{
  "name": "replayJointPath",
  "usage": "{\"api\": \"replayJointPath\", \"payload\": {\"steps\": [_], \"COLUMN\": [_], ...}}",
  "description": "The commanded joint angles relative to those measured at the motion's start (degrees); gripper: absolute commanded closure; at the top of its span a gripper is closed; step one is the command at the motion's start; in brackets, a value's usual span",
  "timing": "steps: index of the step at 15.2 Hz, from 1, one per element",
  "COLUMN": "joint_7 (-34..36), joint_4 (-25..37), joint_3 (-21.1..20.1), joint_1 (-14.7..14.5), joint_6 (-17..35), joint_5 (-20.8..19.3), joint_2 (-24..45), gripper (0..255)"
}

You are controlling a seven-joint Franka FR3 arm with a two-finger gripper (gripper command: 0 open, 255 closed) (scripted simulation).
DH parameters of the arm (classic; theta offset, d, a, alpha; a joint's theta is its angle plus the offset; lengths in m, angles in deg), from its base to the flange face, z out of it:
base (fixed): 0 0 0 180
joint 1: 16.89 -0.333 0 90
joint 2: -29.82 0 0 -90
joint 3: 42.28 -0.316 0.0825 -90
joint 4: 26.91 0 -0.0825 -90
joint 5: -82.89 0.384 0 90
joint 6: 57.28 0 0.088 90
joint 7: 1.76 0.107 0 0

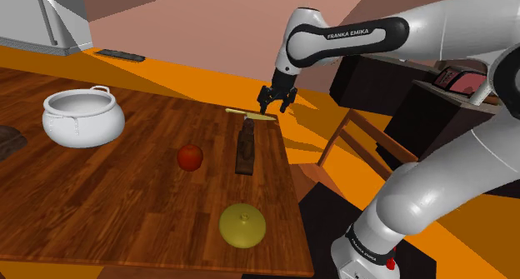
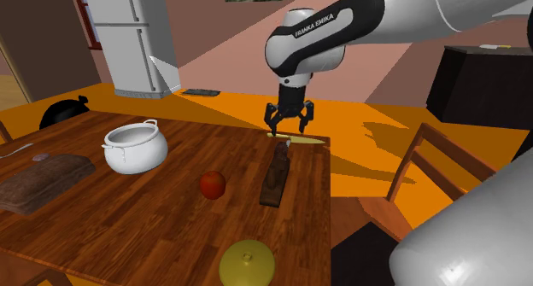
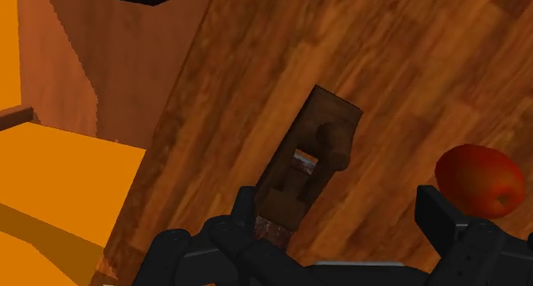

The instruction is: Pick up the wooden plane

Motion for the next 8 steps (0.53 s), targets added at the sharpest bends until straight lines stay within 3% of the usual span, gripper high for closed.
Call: {"api": "replayJointPath", "payload": {"steps": [1,8], "joint_7": [1.4,4.7], "joint_4": [1.6,8.6], "joint_3": [0.0,1.2], "joint_1": [0.4,2.0], "joint_6": [2.8,9.1], "joint_5": [0.1,0.7], "joint_2": [4.7,19.4], "gripper": [0,0]}}
